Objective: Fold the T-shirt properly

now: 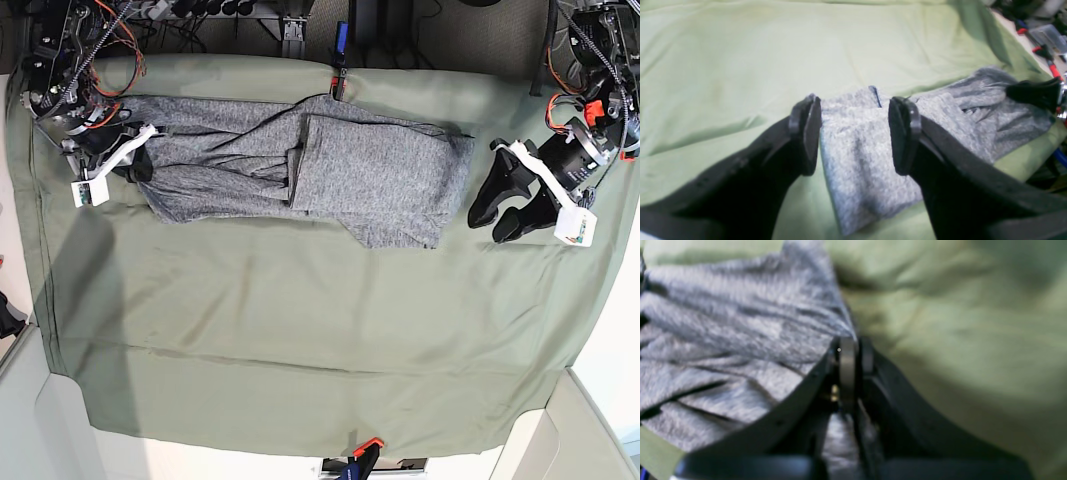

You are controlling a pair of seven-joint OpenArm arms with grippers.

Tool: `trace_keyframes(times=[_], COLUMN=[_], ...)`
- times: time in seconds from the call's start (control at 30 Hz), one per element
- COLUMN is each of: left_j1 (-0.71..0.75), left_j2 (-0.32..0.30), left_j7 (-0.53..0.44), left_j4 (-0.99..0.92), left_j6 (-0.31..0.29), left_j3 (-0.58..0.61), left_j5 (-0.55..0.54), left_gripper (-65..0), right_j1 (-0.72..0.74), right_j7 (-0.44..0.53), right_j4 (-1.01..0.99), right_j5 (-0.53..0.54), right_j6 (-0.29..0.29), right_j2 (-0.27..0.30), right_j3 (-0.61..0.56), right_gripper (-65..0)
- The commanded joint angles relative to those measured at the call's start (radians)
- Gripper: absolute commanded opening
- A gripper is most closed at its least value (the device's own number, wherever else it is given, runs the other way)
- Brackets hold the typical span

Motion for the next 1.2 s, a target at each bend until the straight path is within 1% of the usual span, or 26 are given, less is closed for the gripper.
trace_keyframes(times=[0.0, 0.17, 0.3, 0.37, 0.43, 0.5, 0.53, 0.6, 0.63, 0.7, 0.77, 0.83, 0.9, 1.0, 1.17], left_j1=[0.000, 0.030, 0.045, 0.044, 0.044, 0.044, 0.044, 0.044, 0.045, 0.045, 0.045, 0.045, 0.044, 0.044, 0.045], left_j2=[-0.019, -0.021, -0.020, -0.021, -0.020, -0.021, -0.021, -0.021, -0.022, -0.034, -0.054, -0.073, -0.086, -0.091, -0.091], left_j7=[-0.014, -0.009, -0.007, -0.008, -0.007, -0.003, 0.003, 0.020, 0.029, 0.045, 0.046, 0.045, 0.049, 0.060, 0.068], left_j4=[0.016, 0.016, 0.016, 0.016, 0.016, 0.016, 0.016, 0.016, 0.016, 0.016, 0.016, 0.016, 0.016, 0.016, 0.016], left_j6=[-0.009, -0.009, -0.009, -0.009, -0.009, -0.009, -0.009, -0.009, -0.009, -0.009, -0.009, -0.009, -0.009, -0.009, -0.009], left_j3=[-0.010, -0.010, -0.010, -0.010, -0.010, -0.010, -0.010, -0.010, -0.010, -0.010, -0.010, -0.010, -0.010, -0.010, -0.010], left_j5=[-0.021, -0.026, -0.030, -0.038, -0.041, -0.040, -0.041, -0.041, -0.041, -0.045, -0.057, -0.074, -0.089, -0.101, -0.104], left_gripper=[-30.4, -30.4, -30.4, -30.4, -30.4, -30.4, -30.4, -30.4, -30.4, -30.4, -30.4, -30.4, -30.4, -30.4, -30.4], right_j1=[0.031, 0.079, 0.081, 0.081, 0.081, 0.081, 0.080, 0.081, 0.081, 0.080, 0.080, 0.075, 0.075, 0.076, 0.076], right_j7=[0.034, 0.025, 0.023, 0.018, -0.009, -0.036, -0.045, -0.072, -0.090, -0.128, -0.165, -0.177, -0.184, -0.179, -0.128], right_j4=[0.015, 0.014, 0.009, 0.003, 0.003, 0.006, 0.013, 0.031, 0.048, 0.098, 0.156, 0.204, 0.230, 0.230, 0.221], right_j5=[0.008, 0.045, 0.046, 0.061, 0.112, 0.189, 0.234, 0.319, 0.348, 0.382, 0.400, 0.397, 0.394, 0.380, 0.303], right_j6=[-0.007, -0.007, -0.010, -0.022, -0.025, -0.024, -0.012, 0.031, 0.046, 0.055, 0.058, 0.057, 0.057, 0.058, 0.053], right_j2=[0.028, 0.084, 0.134, 0.157, 0.172, 0.179, 0.177, 0.166, 0.150, 0.095, 0.024, -0.048, -0.111, -0.187, -0.275], right_j3=[0.031, 0.132, 0.179, 0.198, 0.219, 0.237, 0.245, 0.246, 0.245, 0.240, 0.217, 0.171, 0.109, -0.008, -0.223], right_gripper=[-65.0, -65.0, -65.0, -65.0, -65.0, -65.0, -65.0, -65.0, -65.0, -65.0, -65.0, -65.0, -65.0, -65.0, -65.0])
